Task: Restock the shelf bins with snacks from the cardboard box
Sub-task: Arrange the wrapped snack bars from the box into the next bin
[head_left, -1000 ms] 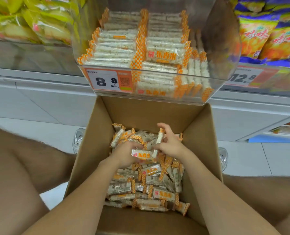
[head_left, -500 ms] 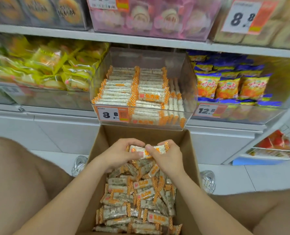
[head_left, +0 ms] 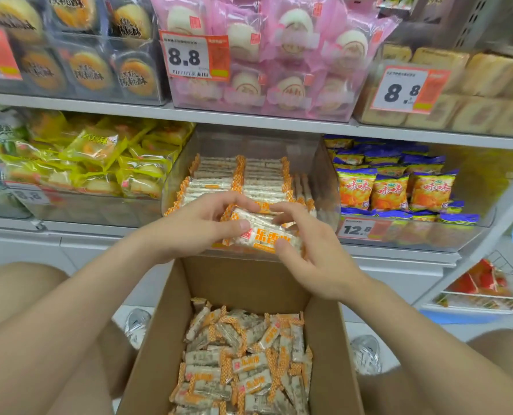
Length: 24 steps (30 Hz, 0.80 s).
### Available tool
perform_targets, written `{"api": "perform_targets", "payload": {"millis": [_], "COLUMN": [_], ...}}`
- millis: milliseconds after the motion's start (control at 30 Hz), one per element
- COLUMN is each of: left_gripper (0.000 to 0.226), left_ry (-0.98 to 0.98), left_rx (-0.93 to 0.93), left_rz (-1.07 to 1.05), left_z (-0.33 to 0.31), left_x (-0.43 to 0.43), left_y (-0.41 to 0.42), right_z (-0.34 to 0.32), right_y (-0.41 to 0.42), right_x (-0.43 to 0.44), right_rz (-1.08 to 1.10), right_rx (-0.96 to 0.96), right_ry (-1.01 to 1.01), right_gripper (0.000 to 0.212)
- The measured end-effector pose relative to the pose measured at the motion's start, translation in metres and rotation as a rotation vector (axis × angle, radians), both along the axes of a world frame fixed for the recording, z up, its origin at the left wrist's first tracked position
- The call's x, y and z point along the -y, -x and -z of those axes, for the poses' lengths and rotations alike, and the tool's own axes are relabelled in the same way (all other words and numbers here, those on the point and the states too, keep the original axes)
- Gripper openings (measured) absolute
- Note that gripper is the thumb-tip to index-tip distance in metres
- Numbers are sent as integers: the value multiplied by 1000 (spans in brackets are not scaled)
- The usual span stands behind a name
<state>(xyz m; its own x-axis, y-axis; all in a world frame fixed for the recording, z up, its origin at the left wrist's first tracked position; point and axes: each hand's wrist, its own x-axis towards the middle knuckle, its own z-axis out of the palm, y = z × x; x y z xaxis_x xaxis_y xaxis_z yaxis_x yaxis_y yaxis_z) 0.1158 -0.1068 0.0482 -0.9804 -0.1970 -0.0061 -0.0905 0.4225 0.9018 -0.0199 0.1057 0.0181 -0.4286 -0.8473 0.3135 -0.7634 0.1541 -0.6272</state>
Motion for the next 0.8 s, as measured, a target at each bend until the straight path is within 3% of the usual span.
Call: {"api": "perform_targets", "payload": {"millis": [67,133,300,367,533,800], "left_gripper": [30,33,54,54,73,73], "left_ry": [-77,-35,698,827,864,884], "left_rx": [-36,-20,22,105,433,422], "left_rz": [-51,-119,-318,-346,-282,-290], "left_z": [-7,-6,19,24,48,53], "left_x": [1,1,7,6,4,2], "left_y": [4,9,34,39,43,42], "right_z": [-15,-28,-35,-28,-12,0], "right_y": [8,19,61,77,86,66], "right_x": [10,20,34,38,66,93], "right_rz": [-8,-7,51,102,117,460], "right_rx": [-24,-82,-318,-340,-253,-249], "right_ry": [-71,-147,-310,-416,-573,-432], "right_gripper": [51,53,56,56,53,49]}}
